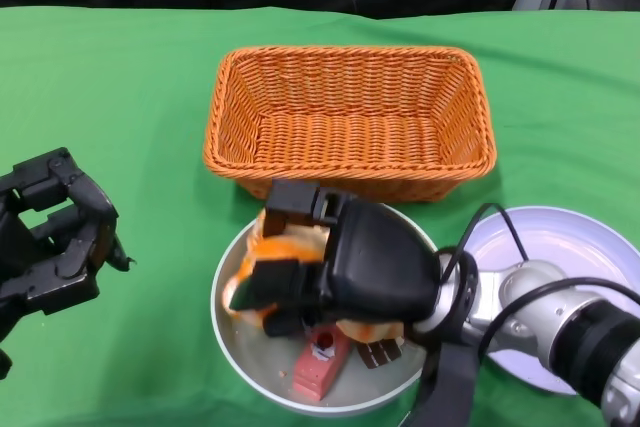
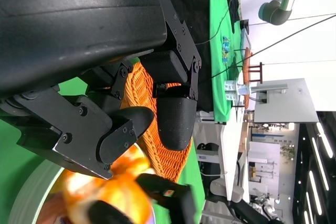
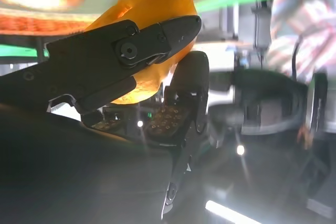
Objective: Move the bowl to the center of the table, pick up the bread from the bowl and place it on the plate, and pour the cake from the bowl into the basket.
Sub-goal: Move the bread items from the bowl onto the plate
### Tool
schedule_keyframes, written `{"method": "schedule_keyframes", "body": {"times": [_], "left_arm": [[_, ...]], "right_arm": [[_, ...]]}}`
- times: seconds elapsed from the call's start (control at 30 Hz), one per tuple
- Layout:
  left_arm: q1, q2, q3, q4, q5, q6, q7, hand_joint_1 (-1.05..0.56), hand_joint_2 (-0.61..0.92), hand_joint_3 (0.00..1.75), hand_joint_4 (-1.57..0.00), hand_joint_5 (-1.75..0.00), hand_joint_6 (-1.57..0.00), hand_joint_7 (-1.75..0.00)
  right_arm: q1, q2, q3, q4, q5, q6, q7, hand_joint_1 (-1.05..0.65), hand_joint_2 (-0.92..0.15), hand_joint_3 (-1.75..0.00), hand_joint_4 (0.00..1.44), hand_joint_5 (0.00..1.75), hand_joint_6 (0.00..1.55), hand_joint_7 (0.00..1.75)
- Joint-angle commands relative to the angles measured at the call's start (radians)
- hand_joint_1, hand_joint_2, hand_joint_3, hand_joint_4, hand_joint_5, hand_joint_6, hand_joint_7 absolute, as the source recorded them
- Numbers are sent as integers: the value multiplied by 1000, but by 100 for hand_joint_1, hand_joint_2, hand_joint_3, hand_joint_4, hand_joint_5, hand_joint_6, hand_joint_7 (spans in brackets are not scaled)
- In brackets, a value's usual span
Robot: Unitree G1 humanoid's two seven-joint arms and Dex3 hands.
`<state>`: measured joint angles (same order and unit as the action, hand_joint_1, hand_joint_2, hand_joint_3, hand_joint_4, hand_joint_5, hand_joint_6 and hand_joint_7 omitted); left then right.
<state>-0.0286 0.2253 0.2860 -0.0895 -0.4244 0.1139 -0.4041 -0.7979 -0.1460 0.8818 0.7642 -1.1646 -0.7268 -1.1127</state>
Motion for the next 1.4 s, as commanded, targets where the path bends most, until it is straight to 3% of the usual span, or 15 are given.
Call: {"method": "schedule_keyframes", "body": {"times": [0.03,0.27,0.37,0.57,0.83,1.03,1.17,1.33,1.4], "left_arm": [[6,7,7,10,2,-8,9,-5,59,102,-84,-152,-87,-128],[3,3,4,17,22,-14,15,-5,59,99,-85,-154,-89,-126],[0,-1,9,21,11,-7,10,-5,60,99,-84,-153,-89,-124],[-8,-1,12,40,11,-10,10,-3,57,105,-82,-158,-88,-127],[-13,5,12,64,8,-23,-8,-3,58,104,-80,-162,-86,-130],[-14,9,10,80,9,-44,-24,-3,57,106,-79,-166,-85,-133],[-11,12,12,76,10,-36,-17,-3,57,107,-79,-165,-85,-132],[-13,16,14,88,7,-35,-23,-3,57,107,-78,-165,-85,-132],[-13,16,15,92,3,-42,-30,-2,58,107,-78,-165,-85,-132]], "right_arm": [[-15,-19,-39,-41,43,-33,9,-31,-83,0,73,117,87,69],[1,-36,-103,-114,88,-77,58,-29,-84,0,74,110,90,62],[45,-87,-182,-215,183,-112,155,-25,-85,-1,72,112,87,64],[138,-150,-313,-332,311,-153,299,-26,-90,-1,67,119,76,88],[244,-214,-450,-342,370,-192,365,-26,-87,-1,76,113,86,83],[301,-211,-536,-338,440,-207,420,-24,-86,0,82,112,91,79],[393,-229,-613,-354,488,-146,468,-26,-87,-1,81,117,92,80],[428,-217,-658,-306,524,-150,492,-24,-86,0,79,125,93,78],[444,-220,-675,-286,534,-147,496,-23,-86,0,82,120,93,78]]}}
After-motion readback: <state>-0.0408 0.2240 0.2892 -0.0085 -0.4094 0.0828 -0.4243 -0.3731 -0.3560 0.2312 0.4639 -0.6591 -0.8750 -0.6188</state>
